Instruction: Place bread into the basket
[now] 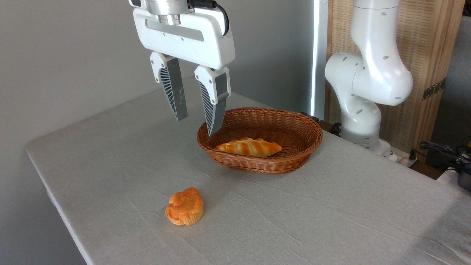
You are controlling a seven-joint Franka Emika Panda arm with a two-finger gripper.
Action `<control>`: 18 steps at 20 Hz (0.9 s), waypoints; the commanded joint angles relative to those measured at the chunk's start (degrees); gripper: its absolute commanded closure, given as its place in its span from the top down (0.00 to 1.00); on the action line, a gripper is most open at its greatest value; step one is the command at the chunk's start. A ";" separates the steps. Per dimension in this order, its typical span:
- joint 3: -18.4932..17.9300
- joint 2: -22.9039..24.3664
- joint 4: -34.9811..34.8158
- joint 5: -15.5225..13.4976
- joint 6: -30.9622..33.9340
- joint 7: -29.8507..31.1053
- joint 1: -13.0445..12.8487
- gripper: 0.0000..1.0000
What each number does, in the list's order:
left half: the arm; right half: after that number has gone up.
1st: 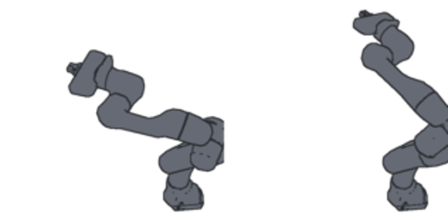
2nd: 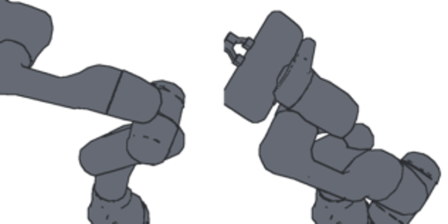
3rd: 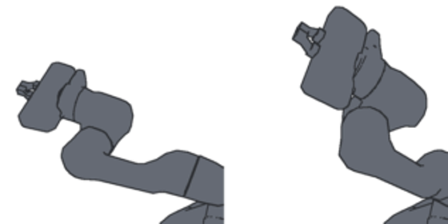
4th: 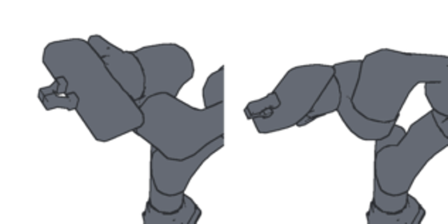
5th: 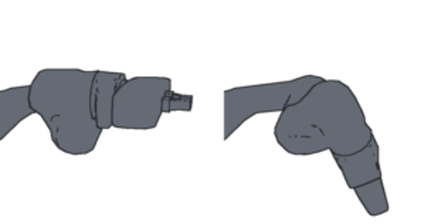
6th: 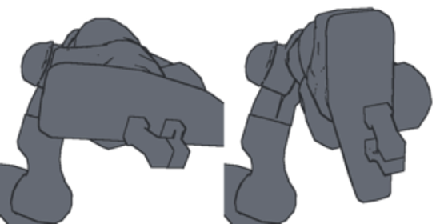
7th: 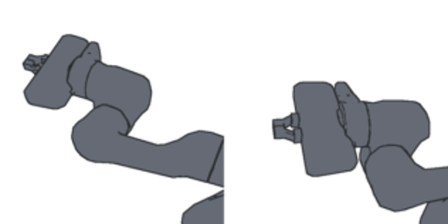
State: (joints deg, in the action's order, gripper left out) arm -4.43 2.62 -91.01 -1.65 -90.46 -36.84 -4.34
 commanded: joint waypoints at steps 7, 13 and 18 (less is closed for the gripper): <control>-0.49 -0.25 0.66 -0.02 -2.53 -0.96 -0.32 1.00; -2.76 0.28 -1.97 0.25 -3.75 -0.87 -0.23 1.00; -2.60 0.11 -7.94 0.51 -11.74 -0.96 -0.32 1.00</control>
State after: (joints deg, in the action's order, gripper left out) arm -6.75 2.43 -93.51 -1.61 -95.48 -36.93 -4.25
